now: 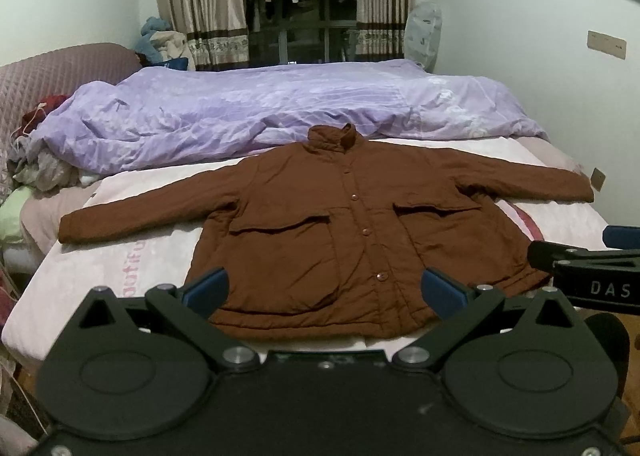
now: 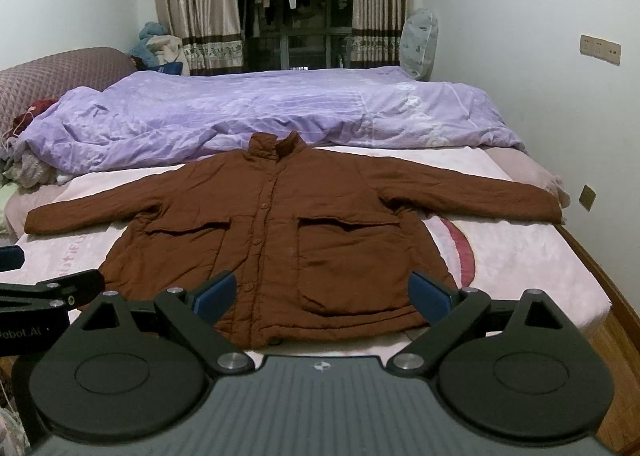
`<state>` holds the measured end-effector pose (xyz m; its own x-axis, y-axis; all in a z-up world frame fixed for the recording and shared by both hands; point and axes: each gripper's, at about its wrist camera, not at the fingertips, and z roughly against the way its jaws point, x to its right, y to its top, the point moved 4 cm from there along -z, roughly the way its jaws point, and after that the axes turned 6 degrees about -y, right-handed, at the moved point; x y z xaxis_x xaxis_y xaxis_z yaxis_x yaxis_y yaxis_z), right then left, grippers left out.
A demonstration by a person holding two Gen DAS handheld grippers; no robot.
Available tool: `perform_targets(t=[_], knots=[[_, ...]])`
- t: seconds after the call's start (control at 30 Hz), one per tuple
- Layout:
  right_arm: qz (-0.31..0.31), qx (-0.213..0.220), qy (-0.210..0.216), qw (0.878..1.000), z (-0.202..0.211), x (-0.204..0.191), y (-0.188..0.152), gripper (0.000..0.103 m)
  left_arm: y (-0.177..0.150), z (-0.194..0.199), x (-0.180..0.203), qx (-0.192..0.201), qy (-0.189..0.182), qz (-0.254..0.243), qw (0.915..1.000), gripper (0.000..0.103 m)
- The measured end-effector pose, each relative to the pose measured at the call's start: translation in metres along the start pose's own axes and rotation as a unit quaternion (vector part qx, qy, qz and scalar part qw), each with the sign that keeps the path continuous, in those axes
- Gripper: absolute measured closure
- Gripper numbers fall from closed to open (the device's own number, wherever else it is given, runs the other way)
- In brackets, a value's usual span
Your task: Fold large clothes
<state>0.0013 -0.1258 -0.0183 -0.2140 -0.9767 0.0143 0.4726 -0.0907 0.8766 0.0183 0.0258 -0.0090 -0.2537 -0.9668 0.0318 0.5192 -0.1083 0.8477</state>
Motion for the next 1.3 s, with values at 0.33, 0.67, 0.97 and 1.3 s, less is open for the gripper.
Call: perform_targets(t=[0.33, 0.67, 0.97, 1.3], knots=[[0.011, 0.002, -0.007, 1.0, 0.001, 0.001, -0.003, 0.0, -0.004, -0.004, -0.003, 0.0, -0.006, 0.004, 1.0, 0.0], [0.025, 0.041, -0.005, 0.999, -0.029, 0.009, -0.001, 0.0, -0.017, -0.058, -0.027, -0.019, 0.012, 0.022, 0.9995, 0.0], [-0.033, -0.018, 0.04, 0.998, -0.095, -0.001, 0.009, 0.0, 0.008, -0.116, -0.101, -0.012, 0.051, 0.067, 0.9964, 0.0], [-0.038, 0.013, 0.012, 0.999, -0.151, 0.028, 0.022, 0.0, 0.013, -0.213, -0.399, -0.034, 0.251, 0.186, 0.9492, 0.0]])
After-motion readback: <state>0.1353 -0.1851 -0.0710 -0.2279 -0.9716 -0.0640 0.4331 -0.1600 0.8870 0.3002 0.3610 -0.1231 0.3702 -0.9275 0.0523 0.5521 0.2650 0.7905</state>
